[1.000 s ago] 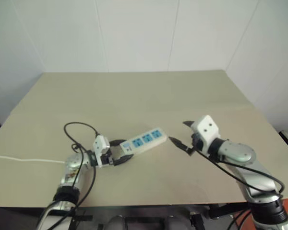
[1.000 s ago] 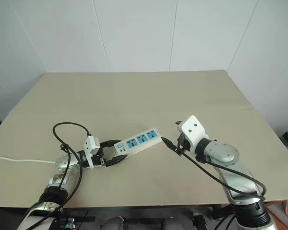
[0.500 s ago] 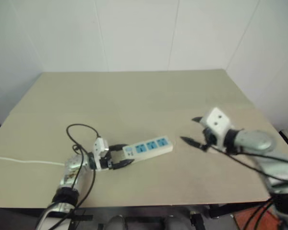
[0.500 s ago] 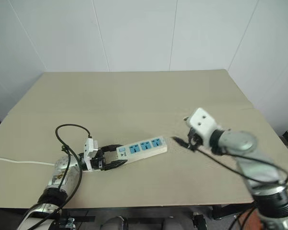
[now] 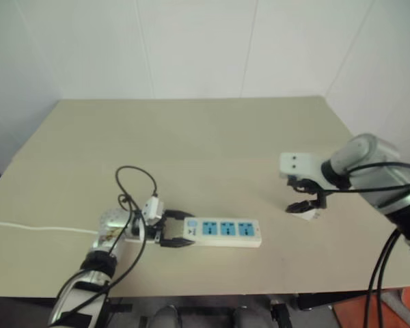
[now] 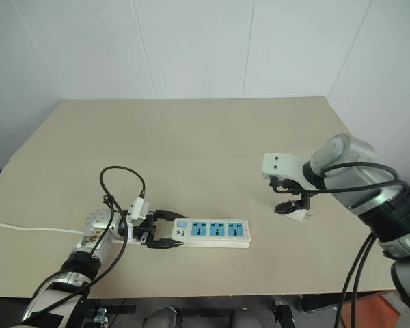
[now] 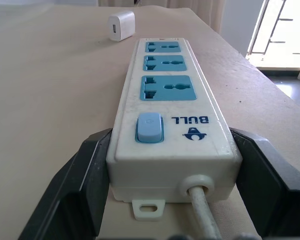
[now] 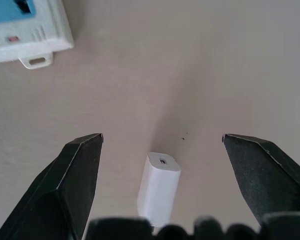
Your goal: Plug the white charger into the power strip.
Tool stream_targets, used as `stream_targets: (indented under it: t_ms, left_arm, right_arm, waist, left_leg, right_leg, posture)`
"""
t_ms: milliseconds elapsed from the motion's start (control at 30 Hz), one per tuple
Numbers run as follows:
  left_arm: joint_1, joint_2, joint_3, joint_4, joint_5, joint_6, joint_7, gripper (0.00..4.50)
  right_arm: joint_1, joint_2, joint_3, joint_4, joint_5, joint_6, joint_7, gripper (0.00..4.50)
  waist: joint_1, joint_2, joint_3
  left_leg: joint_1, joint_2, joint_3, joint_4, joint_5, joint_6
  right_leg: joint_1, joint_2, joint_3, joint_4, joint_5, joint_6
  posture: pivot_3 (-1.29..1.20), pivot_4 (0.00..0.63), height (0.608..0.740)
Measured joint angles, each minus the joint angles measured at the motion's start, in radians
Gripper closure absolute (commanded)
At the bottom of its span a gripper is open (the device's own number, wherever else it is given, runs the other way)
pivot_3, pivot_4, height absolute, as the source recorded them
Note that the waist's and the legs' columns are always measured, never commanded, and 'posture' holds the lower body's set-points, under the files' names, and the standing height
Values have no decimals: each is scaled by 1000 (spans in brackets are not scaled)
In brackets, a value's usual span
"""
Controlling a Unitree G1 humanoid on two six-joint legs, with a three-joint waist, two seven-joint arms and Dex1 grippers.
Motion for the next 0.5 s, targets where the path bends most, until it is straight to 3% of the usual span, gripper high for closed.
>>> stream_targets:
  t_ms: [500]
  left_arm:
    - [18,-11,6,2,-2,-25,24,1255]
  right_arm:
    - [-46,160,30,334,-172,-38,24,0]
  waist:
    - [0,1,0]
  left_leg:
    - [2,0,0,3,0,0]
  right_leg:
    - [1,0,0,3,0,0]
  posture:
    - [0,150,740]
